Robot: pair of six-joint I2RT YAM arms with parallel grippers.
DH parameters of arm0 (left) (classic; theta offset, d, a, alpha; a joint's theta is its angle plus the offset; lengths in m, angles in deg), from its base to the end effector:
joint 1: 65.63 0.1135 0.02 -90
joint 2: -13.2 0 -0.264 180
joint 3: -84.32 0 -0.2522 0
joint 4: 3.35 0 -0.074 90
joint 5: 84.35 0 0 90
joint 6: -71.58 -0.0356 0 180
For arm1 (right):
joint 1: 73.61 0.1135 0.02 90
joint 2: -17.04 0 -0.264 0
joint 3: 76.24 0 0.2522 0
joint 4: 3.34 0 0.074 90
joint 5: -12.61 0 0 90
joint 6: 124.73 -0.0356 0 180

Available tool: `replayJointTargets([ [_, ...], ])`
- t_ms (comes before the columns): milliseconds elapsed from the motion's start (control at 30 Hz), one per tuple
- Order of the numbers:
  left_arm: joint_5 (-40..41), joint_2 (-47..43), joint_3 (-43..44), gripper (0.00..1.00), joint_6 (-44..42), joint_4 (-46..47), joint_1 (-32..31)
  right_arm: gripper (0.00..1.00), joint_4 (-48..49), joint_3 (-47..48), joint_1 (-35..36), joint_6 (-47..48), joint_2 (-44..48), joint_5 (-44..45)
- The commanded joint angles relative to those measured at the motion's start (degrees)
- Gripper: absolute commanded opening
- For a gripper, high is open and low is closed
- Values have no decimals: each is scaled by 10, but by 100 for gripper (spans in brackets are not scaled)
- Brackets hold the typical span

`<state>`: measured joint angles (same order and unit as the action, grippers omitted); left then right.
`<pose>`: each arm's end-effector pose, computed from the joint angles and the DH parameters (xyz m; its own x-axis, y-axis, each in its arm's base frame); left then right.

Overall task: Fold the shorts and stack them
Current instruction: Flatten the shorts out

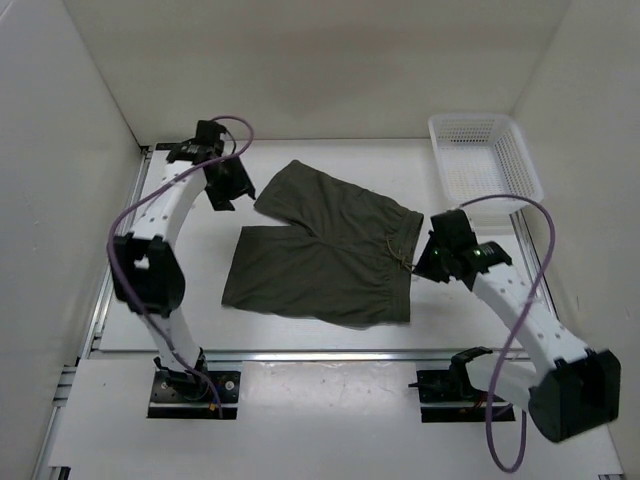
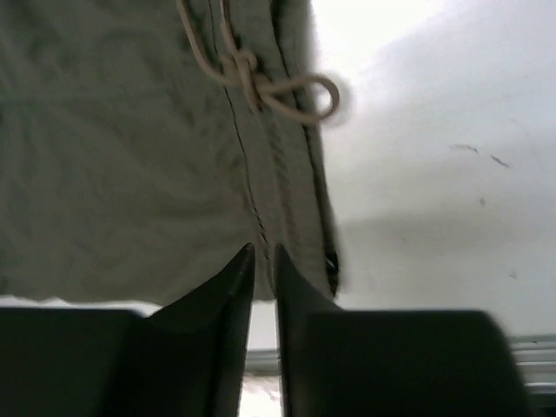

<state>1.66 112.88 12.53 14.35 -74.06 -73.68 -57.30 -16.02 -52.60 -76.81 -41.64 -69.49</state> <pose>0.3610 -0.0536 0.3143 -0.8294 -0.4280 -0.3591 -0.3295 0.8938 -0.3044 0.1899 0.0677 0.2592 -0.7347 0.4289 -0.5256 0.2903 0.8990 0.3279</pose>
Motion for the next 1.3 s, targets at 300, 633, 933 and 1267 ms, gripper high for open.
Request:
replayJointTargets([
  [300, 62, 331, 287, 90, 3, -76, -61, 13, 76, 120, -14, 69, -181, -30],
  [633, 62, 401, 327, 10, 34, -73, -61, 25, 88, 102, -32, 75, -194, -41],
  [933, 103, 254, 197, 10, 29, -54, -50, 26, 130, 156, -15, 86, -323, -83],
  [1267, 90, 130, 11, 10, 11, -15, -25, 19, 148, 176, 45, 61, -439, -71],
])
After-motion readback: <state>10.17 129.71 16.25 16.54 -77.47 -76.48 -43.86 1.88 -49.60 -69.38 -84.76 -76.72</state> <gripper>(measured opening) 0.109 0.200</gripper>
